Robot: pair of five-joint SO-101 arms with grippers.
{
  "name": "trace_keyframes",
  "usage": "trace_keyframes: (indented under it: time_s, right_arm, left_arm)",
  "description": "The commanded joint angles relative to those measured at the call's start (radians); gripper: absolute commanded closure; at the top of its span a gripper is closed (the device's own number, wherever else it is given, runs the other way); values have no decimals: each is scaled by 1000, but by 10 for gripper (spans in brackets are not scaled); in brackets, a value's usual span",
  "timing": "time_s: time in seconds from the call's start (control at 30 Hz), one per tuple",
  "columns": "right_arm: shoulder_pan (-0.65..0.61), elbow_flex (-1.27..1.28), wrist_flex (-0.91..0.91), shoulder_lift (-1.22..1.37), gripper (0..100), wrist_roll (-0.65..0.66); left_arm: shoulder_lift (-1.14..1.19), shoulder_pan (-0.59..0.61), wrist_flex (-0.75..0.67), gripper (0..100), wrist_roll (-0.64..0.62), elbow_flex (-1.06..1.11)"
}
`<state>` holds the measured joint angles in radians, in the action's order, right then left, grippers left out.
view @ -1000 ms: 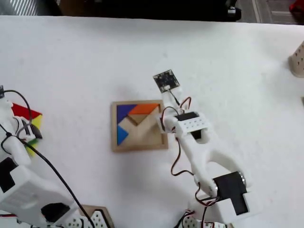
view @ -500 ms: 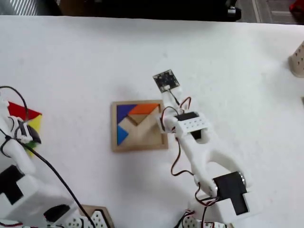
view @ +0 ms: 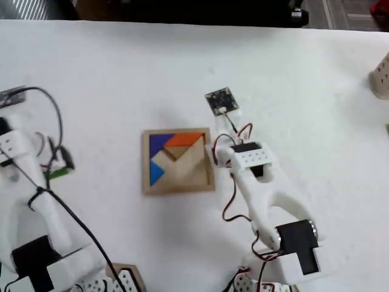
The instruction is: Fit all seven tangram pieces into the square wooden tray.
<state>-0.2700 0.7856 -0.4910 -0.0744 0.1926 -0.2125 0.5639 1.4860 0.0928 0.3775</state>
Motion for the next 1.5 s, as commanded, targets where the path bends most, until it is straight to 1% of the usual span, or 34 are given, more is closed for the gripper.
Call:
trace_keyframes:
  time_s: [0.0,0.1,0.2,0.3,0.4,0.5,0.6,0.7,0.8,0.9,1.0,1.1,1.17,1.37,1.47]
  right_arm:
    - [31,-32,16,-48,981,5]
    - [30,-32,16,-48,981,5]
    - [31,-32,16,-48,981,6]
    - [31,-32,16,-50,981,8]
    - [31,-32,16,-51,981,9]
    - [31,-32,16,-53,981,11]
    - [31,-34,18,-51,981,11]
    - [31,-34,18,-50,981,12]
    - [30,-34,18,-50,981,12]
    - [27,-34,18,-48,981,12]
    - [27,-34,18,-48,981,12]
    - [27,-34,18,-48,981,12]
    - [27,-32,18,-48,981,12]
    - [28,-32,18,-48,981,12]
    - [28,-32,18,-48,981,12]
  left_arm:
    - [-51,-303,2,828,-114,-40]
    - [-51,-536,-37,828,-101,-40]
    - [-51,-699,-78,828,-68,-40]
    - [-51,-789,-146,828,-61,-40]
    - [-47,-837,-215,828,-61,-40]
    - [4,-863,-298,828,-61,-9]
    - [102,-898,-399,828,-61,40]
    - [186,-915,-436,827,-61,48]
    - [203,-903,-434,826,-57,48]
    - [202,-865,-430,813,6,48]
    - [202,-819,-400,710,28,48]
    - [202,-809,-362,603,25,48]
    - [202,-808,-350,602,23,48]
    - [196,-806,-345,667,23,48]
    - [124,-777,-331,672,23,58]
